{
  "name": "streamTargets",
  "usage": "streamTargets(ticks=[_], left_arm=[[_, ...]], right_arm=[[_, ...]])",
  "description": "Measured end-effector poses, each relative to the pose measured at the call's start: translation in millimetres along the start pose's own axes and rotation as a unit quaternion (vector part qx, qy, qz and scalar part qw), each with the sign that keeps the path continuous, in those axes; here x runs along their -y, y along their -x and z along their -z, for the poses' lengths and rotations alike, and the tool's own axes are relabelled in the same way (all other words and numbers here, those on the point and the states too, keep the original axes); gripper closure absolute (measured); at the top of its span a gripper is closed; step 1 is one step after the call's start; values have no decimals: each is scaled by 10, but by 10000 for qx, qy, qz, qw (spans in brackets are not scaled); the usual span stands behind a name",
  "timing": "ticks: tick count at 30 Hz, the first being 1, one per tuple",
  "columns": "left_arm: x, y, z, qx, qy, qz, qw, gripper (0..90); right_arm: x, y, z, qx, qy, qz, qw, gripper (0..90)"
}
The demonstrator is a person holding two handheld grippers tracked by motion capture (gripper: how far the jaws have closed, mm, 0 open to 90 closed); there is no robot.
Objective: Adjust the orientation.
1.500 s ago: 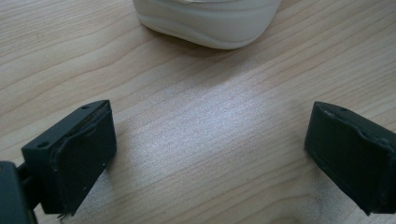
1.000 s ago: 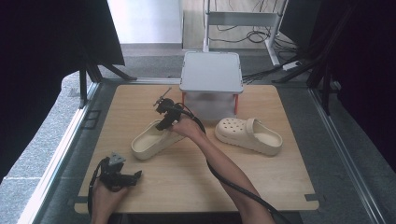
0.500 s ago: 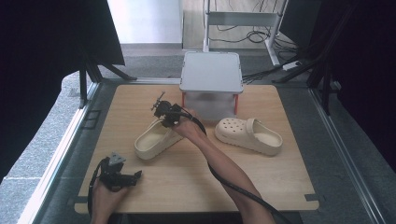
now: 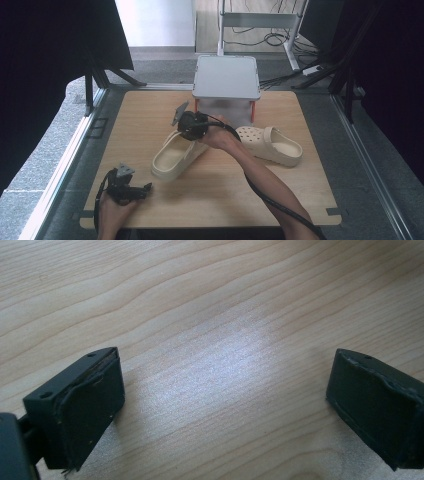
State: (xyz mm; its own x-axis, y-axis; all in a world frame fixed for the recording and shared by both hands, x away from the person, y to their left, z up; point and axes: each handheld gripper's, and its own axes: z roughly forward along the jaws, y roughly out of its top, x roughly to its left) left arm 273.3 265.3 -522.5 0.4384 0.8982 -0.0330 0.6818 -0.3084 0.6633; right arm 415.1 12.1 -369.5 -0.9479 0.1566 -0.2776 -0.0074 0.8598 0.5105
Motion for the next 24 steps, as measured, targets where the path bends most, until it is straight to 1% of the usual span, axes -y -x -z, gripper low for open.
streamTargets(ticks=[4,5,6,7,8,9,10,11,12,14,16,17,20,21,22,23,24], left_arm=[[0,0,0,-6,-3,-5,10000,20],[0,-1,1,-6,-7,-11,10000,20],[0,-1,1,-3,-6,-11,10000,20],[0,0,0,-7,1,-8,10000,20],[0,0,0,-5,3,-2,10000,20],[0,0,0,-4,1,-3,10000,20],[0,0,0,-5,1,-3,10000,20],[0,0,0,-4,1,-3,10000,20],[0,1,-1,-6,4,-3,10000,20],[-1,0,0,-3,-2,-3,10000,20],[-1,0,0,-3,1,0,10000,20],[-1,0,0,-3,1,1,10000,20],[-1,1,-1,-5,4,-1,10000,20],[0,1,-1,-5,4,0,10000,20],[0,1,0,-5,3,-2,10000,20],[-1,0,-1,-5,3,-1,10000,20],[0,1,-1,-5,4,0,10000,20]], right_arm=[[137,-89,195,-169,170,315,9992,768],[176,-116,233,-177,201,446,9986,768],[214,-146,268,-162,196,593,9979,768],[244,-164,288,-186,200,663,9974,767],[292,-197,315,-172,160,802,9965,768],[373,-236,324,-140,76,1040,9944,767],[373,-236,324,-140,76,1040,9944,767],[403,-248,320,-138,22,1090,9939,766],[454,-259,294,-126,9,1198,9927,765],[521,-276,248,-138,-47,1269,9918,763],[591,-293,166,-158,-130,1367,9904,762],[615,-300,134,-166,-134,1392,9900,761],[708,-339,-1,-271,-301,1414,9891,747],[728,-346,-12,-380,-173,1349,9900,737],[744,-372,-22,-393,-151,1324,9903,719],[748,-381,-22,-386,-184,1183,9921,659],[748,-381,-22,-386,-184,1183,9921,659]])
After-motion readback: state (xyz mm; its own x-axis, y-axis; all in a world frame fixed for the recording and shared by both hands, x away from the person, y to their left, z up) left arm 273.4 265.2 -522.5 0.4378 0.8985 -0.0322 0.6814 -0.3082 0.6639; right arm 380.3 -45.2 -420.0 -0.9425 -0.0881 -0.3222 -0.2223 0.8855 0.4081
